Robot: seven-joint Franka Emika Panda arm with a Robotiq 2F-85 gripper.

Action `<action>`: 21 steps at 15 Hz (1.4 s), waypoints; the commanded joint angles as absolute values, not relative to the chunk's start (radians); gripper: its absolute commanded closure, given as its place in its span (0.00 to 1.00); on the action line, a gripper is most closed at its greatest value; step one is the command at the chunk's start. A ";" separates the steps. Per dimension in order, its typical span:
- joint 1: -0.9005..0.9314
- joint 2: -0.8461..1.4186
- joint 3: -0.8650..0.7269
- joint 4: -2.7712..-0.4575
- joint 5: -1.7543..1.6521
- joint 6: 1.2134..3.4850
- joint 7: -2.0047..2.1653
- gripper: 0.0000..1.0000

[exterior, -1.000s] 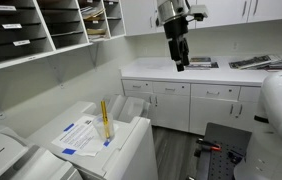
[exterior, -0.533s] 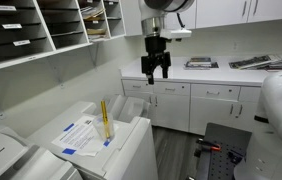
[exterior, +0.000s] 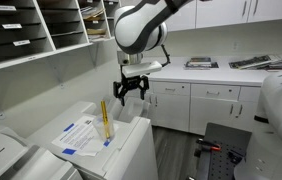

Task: Move the cup forward

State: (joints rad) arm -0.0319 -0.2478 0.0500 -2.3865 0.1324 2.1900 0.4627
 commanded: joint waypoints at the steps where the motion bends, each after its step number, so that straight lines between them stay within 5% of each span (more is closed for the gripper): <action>1: -0.031 -0.169 0.079 -2.355 0.136 2.251 0.588 0.00; 7: -0.010 -0.041 0.092 -2.300 0.110 2.325 0.718 0.00; 14: 0.036 0.060 0.077 -2.225 0.063 2.346 0.807 0.23; 18: 0.046 0.054 0.072 -2.209 0.076 2.336 0.795 0.00; 21: 0.049 0.049 0.068 -2.199 0.075 2.332 0.795 0.00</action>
